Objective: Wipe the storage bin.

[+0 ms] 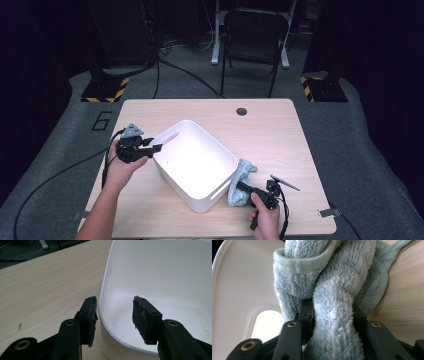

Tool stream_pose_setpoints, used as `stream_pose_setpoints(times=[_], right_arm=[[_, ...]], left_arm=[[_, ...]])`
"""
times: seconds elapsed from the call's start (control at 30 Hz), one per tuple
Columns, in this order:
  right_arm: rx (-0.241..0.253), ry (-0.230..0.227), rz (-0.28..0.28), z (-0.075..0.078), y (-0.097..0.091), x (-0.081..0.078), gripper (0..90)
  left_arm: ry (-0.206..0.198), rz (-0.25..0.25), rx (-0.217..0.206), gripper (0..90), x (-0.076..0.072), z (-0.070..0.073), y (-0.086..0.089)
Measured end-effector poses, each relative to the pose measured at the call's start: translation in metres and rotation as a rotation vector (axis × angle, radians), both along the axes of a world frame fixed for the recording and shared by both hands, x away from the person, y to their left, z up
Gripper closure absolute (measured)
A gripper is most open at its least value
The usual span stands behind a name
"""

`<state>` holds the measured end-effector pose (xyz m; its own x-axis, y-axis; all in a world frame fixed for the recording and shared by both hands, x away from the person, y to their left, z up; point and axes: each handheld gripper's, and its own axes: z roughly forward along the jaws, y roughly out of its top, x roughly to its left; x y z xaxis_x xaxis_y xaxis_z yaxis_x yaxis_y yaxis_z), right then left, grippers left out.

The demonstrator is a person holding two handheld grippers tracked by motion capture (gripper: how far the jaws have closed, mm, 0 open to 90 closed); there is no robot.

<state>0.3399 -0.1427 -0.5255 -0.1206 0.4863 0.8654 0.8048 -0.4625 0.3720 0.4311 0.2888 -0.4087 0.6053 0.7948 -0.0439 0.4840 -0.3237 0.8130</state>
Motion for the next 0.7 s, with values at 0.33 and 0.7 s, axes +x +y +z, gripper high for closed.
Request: stream_pose_setpoints(times=[0.33,0.7], right_arm=[[0.004,0.001,-0.001,0.001,-0.002,0.001,63.6],[-0.017,0.000,-0.006,0.001,-0.002,0.006,63.7]], left_arm=[[0.006,-0.005,0.014,64.4,-0.005,-0.002,-0.001],[0.035,-0.018,-0.008,65.6,-0.022,-0.003,0.006]])
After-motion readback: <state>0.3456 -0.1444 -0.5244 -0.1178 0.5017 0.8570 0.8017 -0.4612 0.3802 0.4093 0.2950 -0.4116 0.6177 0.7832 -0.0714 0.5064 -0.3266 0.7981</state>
